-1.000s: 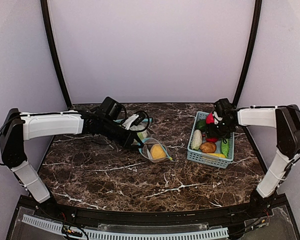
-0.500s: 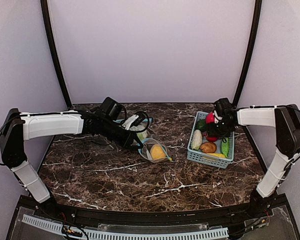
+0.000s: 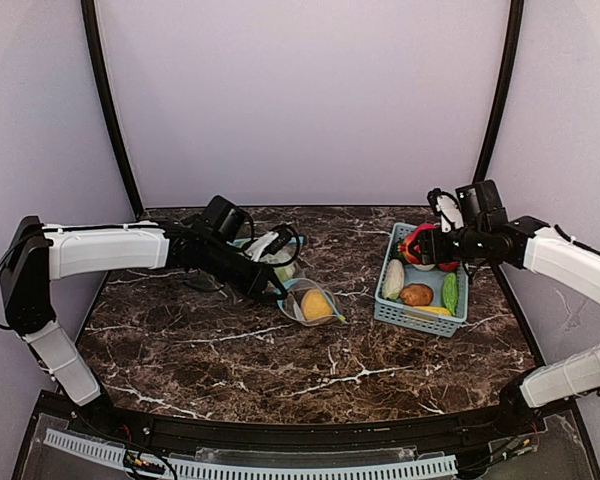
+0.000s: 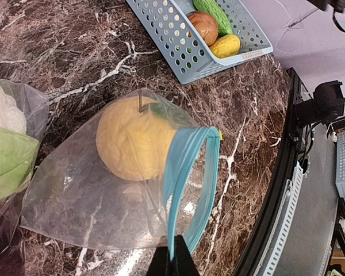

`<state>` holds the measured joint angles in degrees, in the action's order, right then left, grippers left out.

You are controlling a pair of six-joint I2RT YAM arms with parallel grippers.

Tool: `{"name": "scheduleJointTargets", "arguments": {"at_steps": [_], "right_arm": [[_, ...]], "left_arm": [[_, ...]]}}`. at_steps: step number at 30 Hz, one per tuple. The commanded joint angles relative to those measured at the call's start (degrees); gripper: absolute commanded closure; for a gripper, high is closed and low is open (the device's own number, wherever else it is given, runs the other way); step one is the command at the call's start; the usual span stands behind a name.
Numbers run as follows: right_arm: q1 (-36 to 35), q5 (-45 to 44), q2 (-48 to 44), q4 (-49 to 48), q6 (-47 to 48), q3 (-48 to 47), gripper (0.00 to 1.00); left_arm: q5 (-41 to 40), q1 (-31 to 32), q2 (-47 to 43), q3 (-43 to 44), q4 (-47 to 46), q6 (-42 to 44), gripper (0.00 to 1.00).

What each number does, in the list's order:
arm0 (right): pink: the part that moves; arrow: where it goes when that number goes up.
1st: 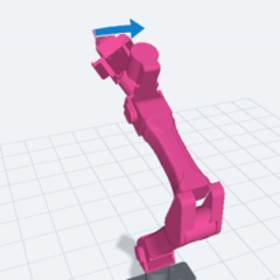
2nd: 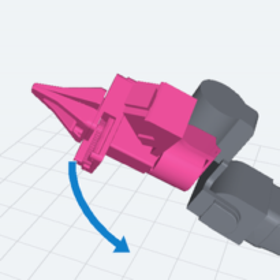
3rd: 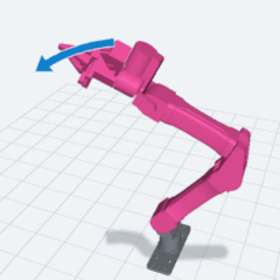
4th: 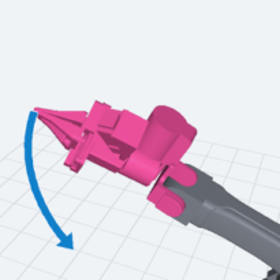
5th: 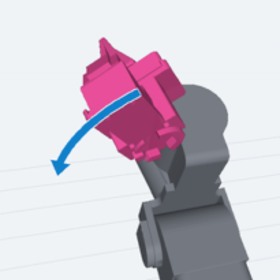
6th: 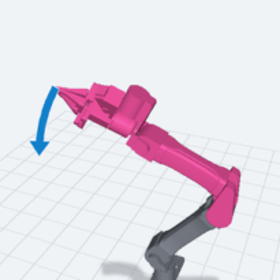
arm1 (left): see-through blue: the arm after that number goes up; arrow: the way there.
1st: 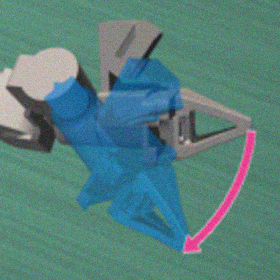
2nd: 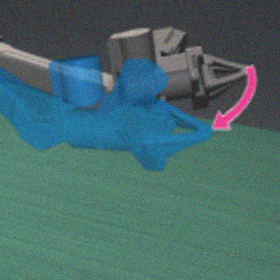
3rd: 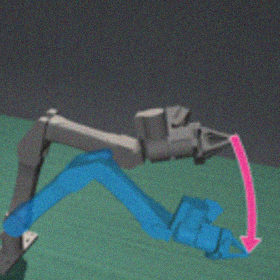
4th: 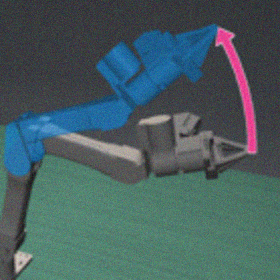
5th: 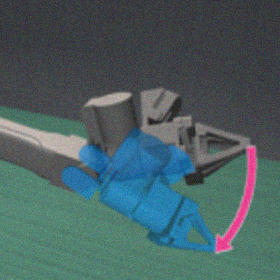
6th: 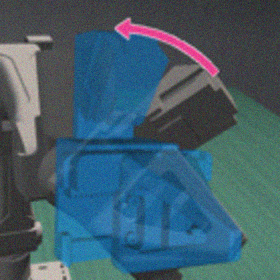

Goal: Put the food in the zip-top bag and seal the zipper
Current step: Pick up the fake fruit from the bin, then place the fake fruit in the zipper food storage bag.

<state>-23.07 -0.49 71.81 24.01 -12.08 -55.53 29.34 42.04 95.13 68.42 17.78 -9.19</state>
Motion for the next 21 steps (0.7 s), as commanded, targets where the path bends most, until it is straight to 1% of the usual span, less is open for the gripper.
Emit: {"name": "scheduleJointTargets", "arguments": {"at_steps": [1,5,10,15,19,21], "right_arm": [[-9.7,8.0,-6.4,-2.8,3.2,2.0,0.39],[-17.7,16.9,-6.4,-8.4,3.5,2.6,0.4],[-23.3,26.6,-0.1,-17.6,2.2,2.2,0.39],[-26.3,29.6,8.1,-21.0,2.4,-0.5,0.4],[-27.5,31.1,12.8,-23.7,1.1,-1.3,0.4],[-28.4,30.3,14.8,-24.8,0.7,-2.4,0.4]], "left_arm": [[2.7,-0.5,0.9,1.2,2.3,-0.1,0.99],[5.4,-1.4,1.7,1.3,1.8,-1.2,0.99],[7.3,-2.1,2.8,1.4,1.6,-2.1,0.99],[8.0,-2.6,3.1,1.4,1.5,-2.5,0.99],[8.4,-3.1,3.3,1.3,1.2,-2.9,0.99],[8.6,-3.3,3.5,1.3,1.2,-3.1,0.99]]}}
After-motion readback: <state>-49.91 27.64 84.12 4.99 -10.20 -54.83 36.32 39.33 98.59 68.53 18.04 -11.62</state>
